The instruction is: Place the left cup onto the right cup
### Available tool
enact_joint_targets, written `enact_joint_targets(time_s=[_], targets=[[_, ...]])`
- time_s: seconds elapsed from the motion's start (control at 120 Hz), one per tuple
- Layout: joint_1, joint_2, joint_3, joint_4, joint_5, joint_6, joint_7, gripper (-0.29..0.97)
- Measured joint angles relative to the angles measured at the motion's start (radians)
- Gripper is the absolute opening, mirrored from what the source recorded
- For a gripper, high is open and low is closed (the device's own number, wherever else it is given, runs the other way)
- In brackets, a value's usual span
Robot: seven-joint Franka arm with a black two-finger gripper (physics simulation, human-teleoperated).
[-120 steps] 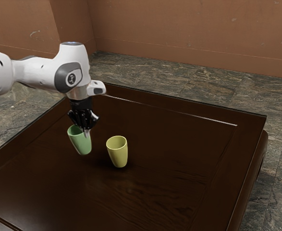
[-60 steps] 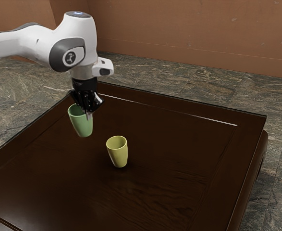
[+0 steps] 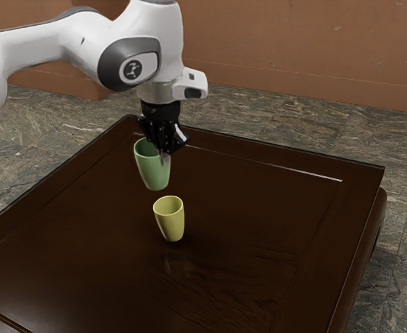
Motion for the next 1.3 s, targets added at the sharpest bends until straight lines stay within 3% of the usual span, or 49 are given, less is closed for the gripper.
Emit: enact_joint_targets(time_s=[1.3], targets=[[0.085, 0.282, 0.01, 0.168, 0.012, 0.035, -0.038, -0.09]])
